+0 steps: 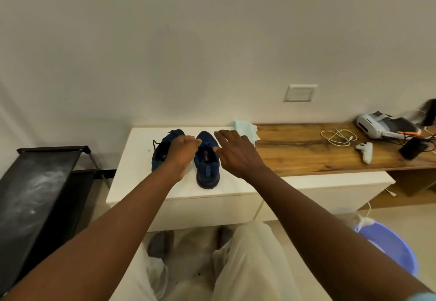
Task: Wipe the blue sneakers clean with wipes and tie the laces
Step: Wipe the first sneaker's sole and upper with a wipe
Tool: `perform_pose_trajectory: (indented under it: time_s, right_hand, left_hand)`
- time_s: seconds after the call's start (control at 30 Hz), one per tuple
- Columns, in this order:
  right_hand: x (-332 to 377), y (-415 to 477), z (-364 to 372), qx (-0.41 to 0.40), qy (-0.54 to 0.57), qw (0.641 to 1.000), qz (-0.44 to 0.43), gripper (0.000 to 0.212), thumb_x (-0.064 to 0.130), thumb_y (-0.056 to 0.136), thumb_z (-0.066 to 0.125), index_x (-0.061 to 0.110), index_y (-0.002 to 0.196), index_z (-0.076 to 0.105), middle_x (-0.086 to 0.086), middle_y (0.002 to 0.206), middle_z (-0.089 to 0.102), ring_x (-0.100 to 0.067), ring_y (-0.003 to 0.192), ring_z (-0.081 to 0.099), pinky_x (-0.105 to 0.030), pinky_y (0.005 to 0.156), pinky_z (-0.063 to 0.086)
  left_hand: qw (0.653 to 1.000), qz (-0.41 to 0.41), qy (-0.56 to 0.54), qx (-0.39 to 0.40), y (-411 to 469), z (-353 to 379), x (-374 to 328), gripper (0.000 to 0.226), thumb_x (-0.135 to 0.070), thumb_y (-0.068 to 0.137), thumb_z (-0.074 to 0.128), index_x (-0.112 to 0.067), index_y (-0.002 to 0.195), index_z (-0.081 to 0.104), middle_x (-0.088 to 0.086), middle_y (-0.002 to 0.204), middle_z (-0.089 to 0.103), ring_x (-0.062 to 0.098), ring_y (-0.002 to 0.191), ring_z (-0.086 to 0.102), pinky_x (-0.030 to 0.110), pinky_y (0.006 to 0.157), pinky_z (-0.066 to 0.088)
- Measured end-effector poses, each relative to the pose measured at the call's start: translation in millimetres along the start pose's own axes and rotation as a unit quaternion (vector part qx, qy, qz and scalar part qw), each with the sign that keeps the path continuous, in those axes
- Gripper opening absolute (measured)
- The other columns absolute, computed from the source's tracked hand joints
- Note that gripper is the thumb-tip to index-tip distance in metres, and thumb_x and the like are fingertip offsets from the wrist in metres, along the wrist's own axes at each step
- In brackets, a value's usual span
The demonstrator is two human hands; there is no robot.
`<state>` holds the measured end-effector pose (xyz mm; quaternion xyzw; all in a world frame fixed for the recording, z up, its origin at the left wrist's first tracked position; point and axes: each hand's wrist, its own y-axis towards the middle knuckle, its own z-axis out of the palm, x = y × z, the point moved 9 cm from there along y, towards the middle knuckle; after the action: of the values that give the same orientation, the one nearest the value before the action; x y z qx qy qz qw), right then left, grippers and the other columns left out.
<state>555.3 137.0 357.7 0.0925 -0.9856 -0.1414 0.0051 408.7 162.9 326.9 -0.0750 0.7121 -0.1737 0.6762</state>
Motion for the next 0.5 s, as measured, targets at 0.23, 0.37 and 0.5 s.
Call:
perform_pose_trajectory:
  time_s: [0.23,0.37,0.5]
  right_hand:
    - [-58,45,57,0.031,-0.046,0.998,-0.002,0.048,0.032,0.101,0.046,0.01,0.144,0.043,-0.01,0.142,0.052,-0.031,0.125,0.051,-0.046,0.092,0.049]
    - [-121,68,112,0.076,-0.072,0.994,0.041,0.041,0.028,0.101,0.047,0.011,0.138,0.05,-0.011,0.137,0.055,-0.031,0.122,0.053,-0.045,0.09,0.05]
    - [-186,88,162,0.127,-0.102,0.981,0.104,0.035,0.013,0.092,0.052,0.011,0.127,0.056,-0.009,0.131,0.055,-0.03,0.118,0.05,-0.041,0.084,0.045]
  left_hand:
    - [0.946,-0.217,-0.235,0.058,64,40,43,0.058,-0.019,0.096,0.067,0.012,0.137,0.038,0.03,0.131,0.048,0.042,0.123,0.053,0.05,0.109,0.044]
    - [0.931,-0.251,-0.264,0.03,101,70,66,0.072,-0.023,0.092,0.072,0.003,0.149,0.036,0.025,0.152,0.037,0.039,0.143,0.037,0.049,0.117,0.033]
    - [0.94,-0.233,-0.25,0.018,133,89,72,0.046,-0.023,0.09,0.075,-0.006,0.13,0.059,0.015,0.138,0.053,0.027,0.129,0.052,0.037,0.098,0.049]
